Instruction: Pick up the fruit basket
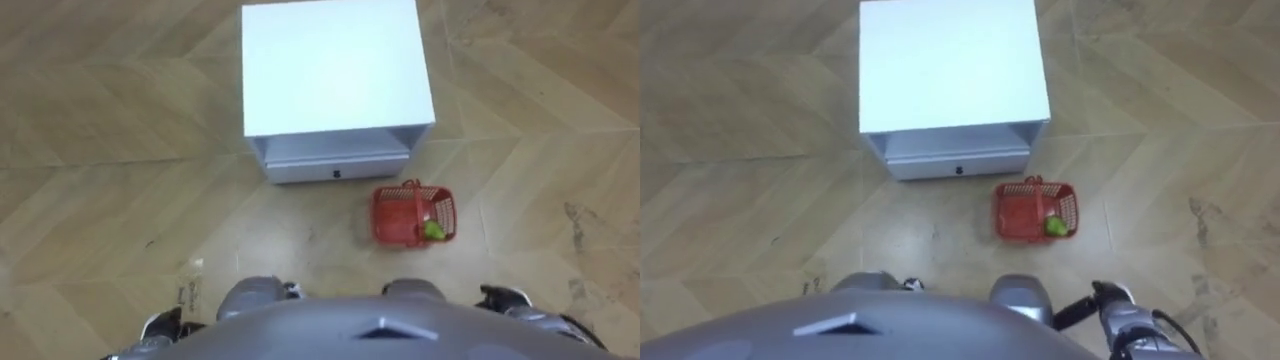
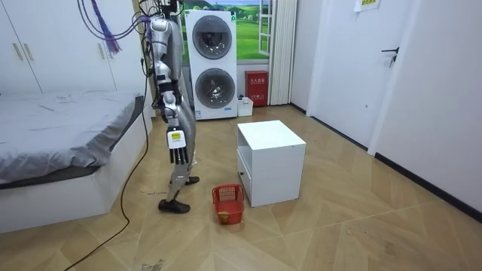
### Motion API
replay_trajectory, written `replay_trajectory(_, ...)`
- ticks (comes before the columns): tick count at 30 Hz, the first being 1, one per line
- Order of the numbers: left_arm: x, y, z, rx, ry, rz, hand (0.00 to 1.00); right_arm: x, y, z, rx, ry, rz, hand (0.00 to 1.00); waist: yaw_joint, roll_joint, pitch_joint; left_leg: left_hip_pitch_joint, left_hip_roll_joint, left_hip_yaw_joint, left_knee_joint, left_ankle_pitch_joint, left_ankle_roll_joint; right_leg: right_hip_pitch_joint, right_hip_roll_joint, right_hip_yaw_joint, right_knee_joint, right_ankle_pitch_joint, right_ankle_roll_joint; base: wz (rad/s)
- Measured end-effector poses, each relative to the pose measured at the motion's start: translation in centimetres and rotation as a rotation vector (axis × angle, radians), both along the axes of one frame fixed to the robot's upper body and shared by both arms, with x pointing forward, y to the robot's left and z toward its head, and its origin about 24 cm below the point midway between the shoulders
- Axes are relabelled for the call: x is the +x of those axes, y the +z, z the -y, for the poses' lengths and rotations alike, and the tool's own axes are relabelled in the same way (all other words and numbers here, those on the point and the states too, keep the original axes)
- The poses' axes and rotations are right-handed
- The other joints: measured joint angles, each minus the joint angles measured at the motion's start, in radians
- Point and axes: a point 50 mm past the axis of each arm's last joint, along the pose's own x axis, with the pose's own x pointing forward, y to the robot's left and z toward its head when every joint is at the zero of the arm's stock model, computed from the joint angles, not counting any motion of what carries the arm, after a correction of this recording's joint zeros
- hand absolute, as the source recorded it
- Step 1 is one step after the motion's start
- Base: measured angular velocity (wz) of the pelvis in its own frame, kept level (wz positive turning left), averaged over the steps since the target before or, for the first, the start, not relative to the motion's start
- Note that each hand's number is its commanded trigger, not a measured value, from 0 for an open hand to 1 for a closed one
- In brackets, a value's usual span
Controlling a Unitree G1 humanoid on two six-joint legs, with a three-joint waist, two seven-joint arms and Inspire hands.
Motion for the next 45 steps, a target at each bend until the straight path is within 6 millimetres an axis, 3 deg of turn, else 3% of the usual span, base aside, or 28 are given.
replay_trajectory(1,0.0,0.2,-0.7,0.015,0.001,0.005,0.0,-0.5,-0.1,-0.3,0.017,-0.045,0.001,0.0,0.011,-0.034,0.0023,-0.01,-0.026,0.018,0.019,-0.012,0.015,-0.006,-0.022,0.004,0.201,-0.008,-0.006,0.43)
replay_trajectory(2,0.5,0.4,-1.1,0.028,-0.008,0.017,0.0,-0.2,-0.2,-0.5,0.028,-0.074,0.017,0.0,0.029,-0.059,-0.005,-0.045,-0.042,0.031,0.061,-0.029,0.028,0.005,-0.02,0.009,0.337,-0.003,-0.007,0.14)
replay_trajectory(3,0.4,0.4,-1.2,0.03,-0.008,0.013,0.0,0.7,0.0,-0.5,0.03,-0.092,0.053,0.0,0.054,-0.07,-0.0069,-0.105,-0.042,0.038,0.123,-0.049,0.041,0.034,-0.01,0.009,0.376,0.014,-0.015,-0.11)
replay_trajectory(5,1.0,0.4,-1.2,0.03,0.0,0.02,0.0,3.4,0.4,-0.7,0.043,-0.105,0.143,0.0,0.054,-0.083,-0.0093,-0.216,-0.041,0.034,0.232,-0.066,0.062,0.09,-0.012,0.008,0.35,0.02,-0.012,0.02)
replay_trajectory(6,2.1,0.4,-1.1,0.029,-0.005,0.039,0.0,5.1,0.7,-0.9,0.057,-0.102,0.193,0.0,0.047,-0.08,-0.0033,-0.302,-0.04,0.016,0.312,-0.074,0.074,0.127,-0.014,0.006,0.297,0.015,-0.004,0.19)
replay_trajectory(7,2.9,0.4,-1.2,0.032,-0.005,0.057,0.0,5.7,0.8,-1.1,0.065,-0.099,0.21,0.0,0.048,-0.079,-0.0023,-0.349,-0.04,0.001,0.356,-0.078,0.081,0.142,-0.013,0.007,0.27,0.011,0.003,0.26)
replay_trajectory(8,4.3,0.6,-1.3,0.044,0.011,0.095,0.0,6.8,0.9,-1.5,0.087,-0.117,0.239,0.0,0.05,-0.081,-0.0005,-0.44,-0.041,-0.022,0.452,-0.09,0.083,0.16,-0.011,0.021,0.236,-0.007,0.017,0.22)
replay_trajectory(9,5.4,0.8,-1.4,0.054,0.022,0.128,0.0,7.6,1.1,-1.8,0.101,-0.124,0.256,0.0,0.056,-0.079,0.0024,-0.523,-0.042,-0.038,0.552,-0.115,0.076,0.159,-0.008,0.034,0.247,-0.139,0.044,0.25)
replay_trajectory(10,5.9,0.9,-1.4,0.056,0.027,0.141,0.0,7.7,1.1,-1.8,0.101,-0.121,0.258,0.0,0.053,-0.072,0.0093,-0.554,-0.049,-0.056,0.603,-0.128,0.067,0.15,-0.007,0.03,0.289,-0.191,0.049,0.33)
replay_trajectory(11,6.4,0.9,-1.3,0.051,0.048,0.16,0.0,7.2,1.0,-1.8,0.105,-0.134,0.247,0.0,0.051,-0.069,0.0142,-0.608,-0.069,-0.087,0.691,-0.162,0.054,0.105,-0.016,0.031,0.415,-0.254,0.026,0.25)
replay_trajectory(12,6.5,0.9,-1.3,0.055,0.054,0.161,0.0,7.1,0.9,-1.8,0.108,-0.142,0.24,0.0,0.057,-0.072,0.0119,-0.633,-0.076,-0.092,0.733,-0.182,0.053,0.08,-0.023,0.041,0.483,-0.282,0.019,0.19)
replay_trajectory(13,6.6,0.9,-1.5,0.065,0.07,0.161,0.0,6.5,0.7,-1.7,0.108,-0.167,0.211,0.0,0.07,-0.074,0.0106,-0.694,-0.085,-0.095,0.827,-0.219,0.049,0.023,-0.035,0.058,0.629,-0.328,0.019,0.08)
replay_trajectory(15,6.8,1.0,-1.9,0.1,0.067,0.158,0.0,6.1,0.6,-1.6,0.109,-0.201,0.208,0.0,0.071,-0.088,0.0212,-0.806,-0.091,-0.076,0.991,-0.269,0.068,-0.087,-0.055,0.09,0.906,-0.356,0.027,0.25)
replay_trajectory(20,5.7,1.0,-2.2,0.168,0.117,0.164,0.0,6.1,0.6,-1.5,0.108,-0.267,0.247,0.0,0.051,-0.094,0.0235,-0.941,-0.098,-0.065,1.254,-0.353,0.093,-0.156,-0.085,0.097,1.249,-0.356,0.027,0.24)
replay_trajectory(22,5.1,1.0,-2.3,0.187,0.139,0.168,0.0,6.3,0.8,-1.5,0.107,-0.273,0.27,0.0,0.038,-0.106,0.0257,-0.961,-0.1,-0.054,1.304,-0.367,0.095,-0.159,-0.096,0.107,1.321,-0.356,0.027,0.13)
replay_trajectory(26,4.4,1.0,-2.4,0.241,0.148,0.178,0.0,7.2,1.2,-1.4,0.051,-0.27,0.33,0.0,-0.009,-0.132,0.0167,-0.982,-0.111,-0.041,1.352,-0.371,0.086,-0.158,-0.124,0.106,1.413,-0.356,0.027,0.16)
replay_trajectory(30,3.6,1.0,-2.3,0.279,0.13,0.168,0.0,9.3,2.4,-1.3,-0.035,-0.25,0.435,0.0,-0.048,-0.148,0.0113,-0.98,-0.102,-0.042,1.368,-0.359,0.052,-0.159,-0.132,0.111,1.46,-0.367,0.007,0.0)
replay_trajectory(32,3.5,1.0,-2.3,0.283,0.105,0.167,0.0,10.6,3.2,-1.2,-0.073,-0.236,0.496,0.0,-0.064,-0.151,0.0119,-0.982,-0.094,-0.042,1.377,-0.362,0.032,-0.158,-0.132,0.116,1.482,-0.382,-0.005,-0.07)
replay_trajectory(33,3.2,0.9,-2.1,0.281,0.085,0.157,0.0,11.5,3.8,-1.3,-0.099,-0.203,0.538,0.0,-0.069,-0.151,0.012,-0.983,-0.091,-0.043,1.386,-0.364,0.021,-0.156,-0.132,0.121,1.497,-0.392,-0.021,-0.1)
replay_trajectory(35,2.8,0.8,-2.1,0.278,0.068,0.145,0.0,12.9,4.9,-1.4,-0.128,-0.162,0.612,0.0,-0.071,-0.155,0.0105,-0.993,-0.094,-0.046,1.407,-0.368,0.003,-0.152,-0.133,0.137,1.529,-0.413,-0.025,-0.21)
replay_trajectory(36,2.6,0.6,-1.5,0.261,0.069,0.139,0.0,14.2,5.9,-1.2,-0.145,-0.137,0.67,0.0,-0.07,-0.139,0.0184,-1.004,-0.093,-0.07,1.428,-0.364,-0.011,-0.149,-0.114,0.147,1.544,-0.418,-0.031,-0.34)
replay_trajectory(37,2.2,0.6,-1.4,0.254,0.069,0.132,0.0,14.8,6.3,-1.3,-0.149,-0.134,0.694,0.0,-0.069,-0.141,0.0226,-1.007,-0.1,-0.082,1.43,-0.355,-0.027,-0.152,-0.107,0.155,1.545,-0.421,-0.034,-0.4)
replay_trajectory(38,1.7,0.5,-1.4,0.248,0.069,0.121,0.0,15.4,6.7,-1.6,-0.148,-0.126,0.73,0.0,-0.069,-0.141,0.0195,-1.006,-0.115,-0.095,1.426,-0.345,-0.046,-0.15,-0.105,0.169,1.541,-0.42,-0.034,-0.25)
replay_trajectory(41,1.4,0.5,-1.5,0.237,0.056,0.12,0.0,16.2,7.8,-1.6,-0.165,-0.126,0.811,0.0,-0.074,-0.143,0.0173,-1.008,-0.149,-0.114,1.407,-0.341,-0.055,-0.153,-0.11,0.173,1.532,-0.419,-0.031,-0.03)
replay_trajectory(45,1.2,0.4,-1.1,0.205,0.012,0.12,0.0,16.8,8.2,-1.9,-0.18,-0.105,0.841,0.0,-0.085,-0.143,0.0153,-1.003,-0.153,-0.117,1.404,-0.336,-0.064,-0.154,-0.115,0.17,1.521,-0.417,-0.027,0.05)
